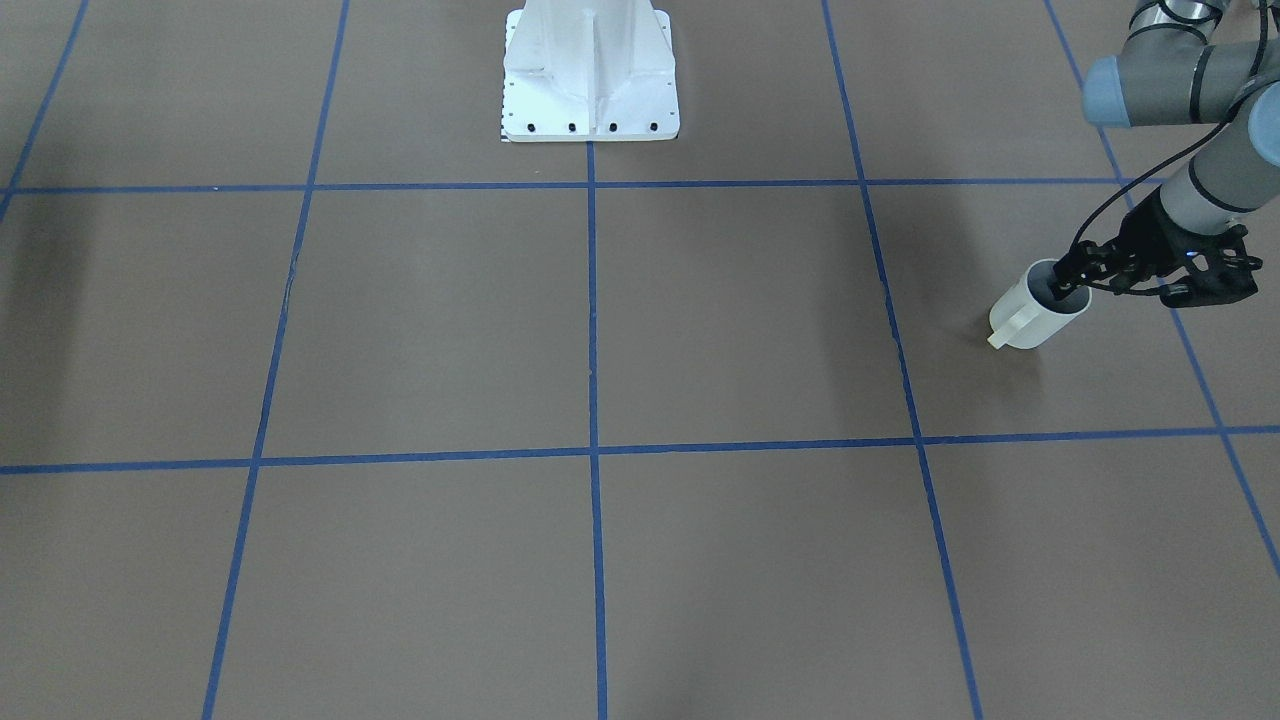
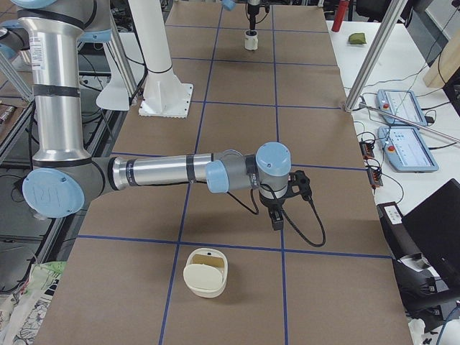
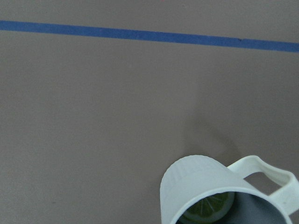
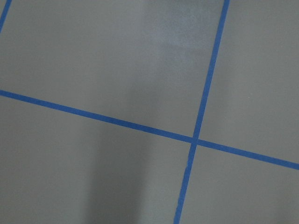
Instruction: Left arm hands cup to right arm to dump lemon
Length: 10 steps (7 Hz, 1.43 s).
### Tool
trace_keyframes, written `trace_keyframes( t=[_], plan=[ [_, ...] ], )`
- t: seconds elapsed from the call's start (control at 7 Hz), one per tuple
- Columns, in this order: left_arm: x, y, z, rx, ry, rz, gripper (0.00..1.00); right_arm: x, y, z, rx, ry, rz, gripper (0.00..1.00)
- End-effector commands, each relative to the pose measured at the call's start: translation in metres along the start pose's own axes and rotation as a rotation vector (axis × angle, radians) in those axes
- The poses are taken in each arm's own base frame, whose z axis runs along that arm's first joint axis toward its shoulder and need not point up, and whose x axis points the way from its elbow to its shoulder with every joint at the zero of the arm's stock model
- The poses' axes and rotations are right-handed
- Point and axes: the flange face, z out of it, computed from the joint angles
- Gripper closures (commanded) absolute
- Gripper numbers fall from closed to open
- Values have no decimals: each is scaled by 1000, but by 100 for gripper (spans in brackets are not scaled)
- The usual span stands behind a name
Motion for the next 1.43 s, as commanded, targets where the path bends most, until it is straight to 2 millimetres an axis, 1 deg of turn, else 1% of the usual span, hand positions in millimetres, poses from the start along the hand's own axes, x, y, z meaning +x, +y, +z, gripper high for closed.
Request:
trace_keyframes(
  t=[0.0,0.14,0.43,0.57,0.71,0.86,1.0,1.14,1.29],
  plan=[
    [2,-3,2,-2,1,-5,88,-10,-6,-4,11,-28,-17,0],
    [3,-3,2,-2,2,-10,100,-23,-10,-3,10,-26,-46,0],
    [21,-1,-13,-28,63,-2,100,-26,-8,-5,13,-32,-51,0],
    [21,-15,-30,-24,85,-33,100,-34,-15,-13,31,-28,-69,0],
    [44,-50,-59,-12,70,-83,100,-48,-35,-28,65,-20,-95,0],
    [74,-77,-85,-11,57,-118,100,-64,-55,-36,85,-24,-90,0],
    [105,-99,-108,-22,37,-149,100,-91,-83,-43,108,-19,-73,0],
    [133,-116,-132,-28,29,-172,100,-113,-98,-34,99,-24,-40,1],
    [161,-127,-155,-38,24,-196,100,-144,-116,-34,133,-52,-37,1]
  ],
)
